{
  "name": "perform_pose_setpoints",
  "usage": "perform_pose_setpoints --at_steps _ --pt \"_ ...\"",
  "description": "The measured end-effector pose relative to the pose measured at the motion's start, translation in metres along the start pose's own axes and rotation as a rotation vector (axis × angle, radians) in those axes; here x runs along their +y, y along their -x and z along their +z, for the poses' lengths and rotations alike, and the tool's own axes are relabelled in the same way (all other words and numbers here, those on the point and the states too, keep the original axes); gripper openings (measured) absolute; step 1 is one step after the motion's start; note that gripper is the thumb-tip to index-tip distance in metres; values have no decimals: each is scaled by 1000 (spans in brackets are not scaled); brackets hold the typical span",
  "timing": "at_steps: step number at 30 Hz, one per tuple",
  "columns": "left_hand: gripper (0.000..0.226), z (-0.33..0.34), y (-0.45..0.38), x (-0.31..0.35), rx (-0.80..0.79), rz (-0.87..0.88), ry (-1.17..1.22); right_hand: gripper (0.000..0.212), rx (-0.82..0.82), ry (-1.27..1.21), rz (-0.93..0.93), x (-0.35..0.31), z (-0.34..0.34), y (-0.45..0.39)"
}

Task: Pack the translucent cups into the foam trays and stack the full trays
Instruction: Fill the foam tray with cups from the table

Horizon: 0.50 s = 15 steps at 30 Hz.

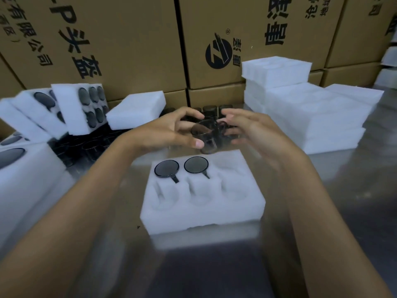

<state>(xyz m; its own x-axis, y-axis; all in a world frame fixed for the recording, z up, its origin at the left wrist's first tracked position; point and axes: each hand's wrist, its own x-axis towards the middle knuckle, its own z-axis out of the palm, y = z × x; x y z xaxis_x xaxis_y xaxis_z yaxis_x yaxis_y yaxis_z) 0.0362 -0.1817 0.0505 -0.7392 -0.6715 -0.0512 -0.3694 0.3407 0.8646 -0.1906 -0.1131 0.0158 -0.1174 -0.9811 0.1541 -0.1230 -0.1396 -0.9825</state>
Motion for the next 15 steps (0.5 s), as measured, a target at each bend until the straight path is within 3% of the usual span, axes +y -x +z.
perform_pose_setpoints --at_steps 3,7,11,15 --pt "55 6 9 14 -76 38 -12 16 -49 104 -38 -16 -1 11" --pt "60 25 6 17 -5 15 -51 14 -64 190 51 -20 -3 18" --pt "60 50 -7 20 1 38 -259 13 -45 309 81 -15 1 17" --pt "59 58 -16 21 26 46 -264 5 -86 325 200 -18 -10 20"
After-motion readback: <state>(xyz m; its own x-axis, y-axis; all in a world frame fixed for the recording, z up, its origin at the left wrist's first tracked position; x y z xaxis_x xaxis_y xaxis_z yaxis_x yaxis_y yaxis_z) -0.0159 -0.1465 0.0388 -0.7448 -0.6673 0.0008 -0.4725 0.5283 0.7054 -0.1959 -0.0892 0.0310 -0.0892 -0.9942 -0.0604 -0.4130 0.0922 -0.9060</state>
